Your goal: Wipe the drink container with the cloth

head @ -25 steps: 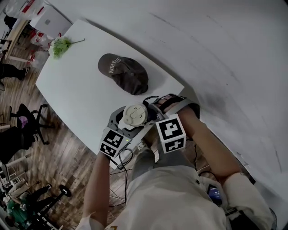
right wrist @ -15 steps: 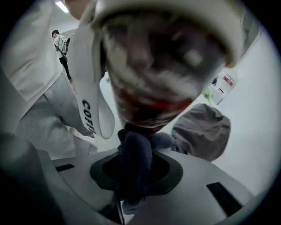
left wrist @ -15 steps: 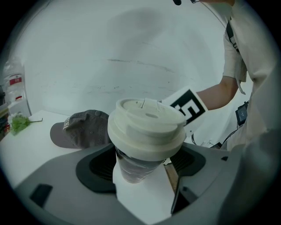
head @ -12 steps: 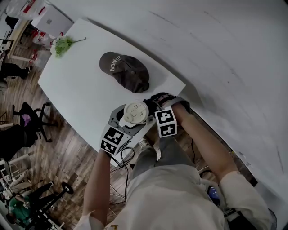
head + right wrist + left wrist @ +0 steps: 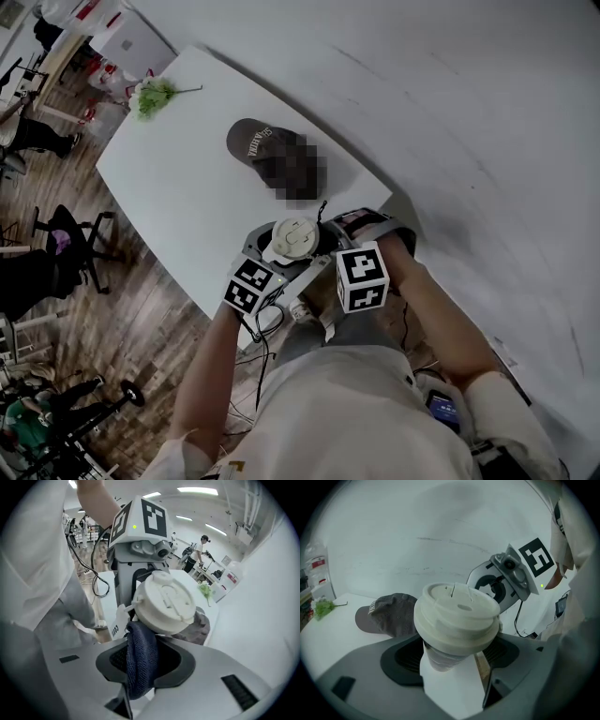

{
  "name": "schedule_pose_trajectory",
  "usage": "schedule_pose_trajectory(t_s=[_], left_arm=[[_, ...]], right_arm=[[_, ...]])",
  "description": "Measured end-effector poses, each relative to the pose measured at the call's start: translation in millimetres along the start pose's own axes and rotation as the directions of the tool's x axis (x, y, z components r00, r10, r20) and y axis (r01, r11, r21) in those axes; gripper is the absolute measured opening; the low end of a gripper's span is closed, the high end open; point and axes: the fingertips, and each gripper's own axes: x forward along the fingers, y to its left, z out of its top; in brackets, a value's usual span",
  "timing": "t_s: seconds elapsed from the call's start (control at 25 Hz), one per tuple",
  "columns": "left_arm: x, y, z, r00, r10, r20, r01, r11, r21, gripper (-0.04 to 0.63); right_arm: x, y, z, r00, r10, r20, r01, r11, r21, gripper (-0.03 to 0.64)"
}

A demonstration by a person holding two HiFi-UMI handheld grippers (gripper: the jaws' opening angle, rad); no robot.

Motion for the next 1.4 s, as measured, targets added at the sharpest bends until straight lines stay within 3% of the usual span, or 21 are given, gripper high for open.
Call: schedule_pose_trajectory(t_s=[0.16, 0.32, 0.52, 0.6, 0.72, 0.8, 0.88, 1.0, 1.2, 1.32, 1.4], left_arm=[[-0.5, -0.2, -2.7, 1.000, 0.014, -0.028, -0.015, 0.999, -0.033, 0.395], [-4.6, 1.6, -12.2, 0.995, 0.044, -0.089, -0.055, 0.991, -0.125, 0.394], [-27.8, 3.7, -11.9, 0.996, 0.088, -0.020, -0.090, 0.974, -0.209, 0.394], [-43.1, 6.8, -8.2, 0.993, 0.114, -0.013, -0.115, 0.975, -0.190, 0.394], [-66.2, 11.7, -1.5, 0.985, 0.170, -0.023, -0.171, 0.981, -0.091, 0.390], [-82.1, 16.7, 8.1, 0.980, 0.197, 0.003, -0.195, 0.976, -0.096, 0.388], [-96.4, 23.1, 18.2, 0.974, 0.224, 0.026, -0.220, 0.971, -0.089, 0.385], [-121.7, 29.1, 38.2, 0.960, 0.273, 0.060, -0.271, 0.962, -0.036, 0.383], [-184.0, 38.7, 103.3, 0.894, 0.377, 0.243, -0.371, 0.926, -0.071, 0.273], [-225.3, 45.2, 141.8, 0.830, 0.429, 0.355, -0.415, 0.902, -0.119, 0.209], [-254.4, 48.4, 160.1, 0.781, 0.469, 0.413, -0.458, 0.879, -0.132, 0.180]], right_arm=[[-14.4, -18.0, -2.9, 0.998, -0.065, -0.010, 0.065, 0.998, 0.027, 0.120], [-38.9, -37.6, -4.1, 0.988, -0.156, -0.005, 0.155, 0.978, 0.141, 0.118], [-86.0, -71.7, -3.7, 0.949, -0.314, 0.019, 0.286, 0.886, 0.366, 0.118], [-111.0, -88.3, -1.7, 0.921, -0.389, 0.030, 0.332, 0.824, 0.460, 0.118], [-152.0, -110.8, 7.6, 0.860, -0.503, 0.087, 0.350, 0.705, 0.617, 0.117], [-175.6, -120.6, 17.3, 0.813, -0.568, 0.130, 0.343, 0.647, 0.681, 0.117], [-195.9, -127.3, 29.4, 0.769, -0.619, 0.161, 0.351, 0.620, 0.702, 0.117], [-224.0, -133.6, 51.2, 0.717, -0.668, 0.197, 0.377, 0.610, 0.697, 0.117], [-271.2, -142.2, 87.1, 0.641, -0.723, 0.258, 0.406, 0.604, 0.686, 0.117], [-304.9, -153.6, 109.2, 0.547, -0.772, 0.324, 0.437, 0.593, 0.676, 0.117], [-327.3, -157.4, 122.4, 0.474, -0.807, 0.353, 0.441, 0.564, 0.698, 0.117]])
